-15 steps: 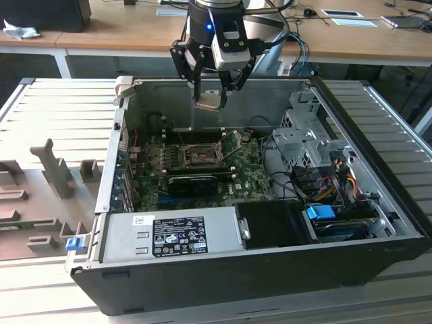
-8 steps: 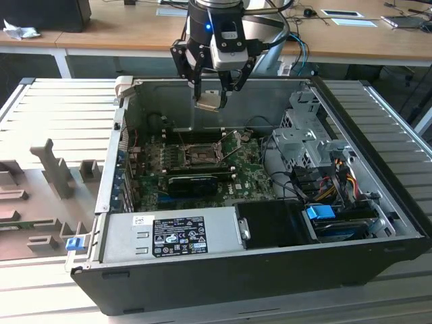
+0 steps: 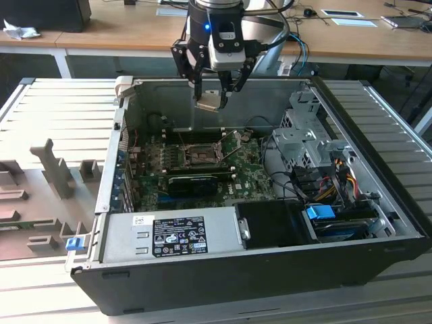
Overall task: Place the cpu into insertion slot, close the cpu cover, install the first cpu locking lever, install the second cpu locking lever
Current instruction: 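Place the cpu into insertion slot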
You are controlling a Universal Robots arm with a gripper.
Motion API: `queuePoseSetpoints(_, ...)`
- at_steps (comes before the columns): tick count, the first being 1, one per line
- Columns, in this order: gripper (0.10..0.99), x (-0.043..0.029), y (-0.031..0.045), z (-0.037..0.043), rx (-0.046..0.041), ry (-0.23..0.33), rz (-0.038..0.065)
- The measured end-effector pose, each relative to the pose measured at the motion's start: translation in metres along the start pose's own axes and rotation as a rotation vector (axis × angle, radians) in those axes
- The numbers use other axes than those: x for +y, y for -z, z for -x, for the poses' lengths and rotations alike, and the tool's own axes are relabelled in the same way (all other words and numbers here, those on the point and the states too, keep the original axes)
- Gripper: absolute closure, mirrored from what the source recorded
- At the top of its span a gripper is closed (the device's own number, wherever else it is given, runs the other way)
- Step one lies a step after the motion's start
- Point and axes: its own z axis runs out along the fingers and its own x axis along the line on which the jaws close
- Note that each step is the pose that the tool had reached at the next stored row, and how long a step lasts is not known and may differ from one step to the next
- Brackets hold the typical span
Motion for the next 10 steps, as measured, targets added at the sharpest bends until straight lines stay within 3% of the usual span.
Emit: queuePoseSetpoints(10, 0.561, -0.0001, -0.0008, 0.0, -0.0046, -0.052, 0.001)
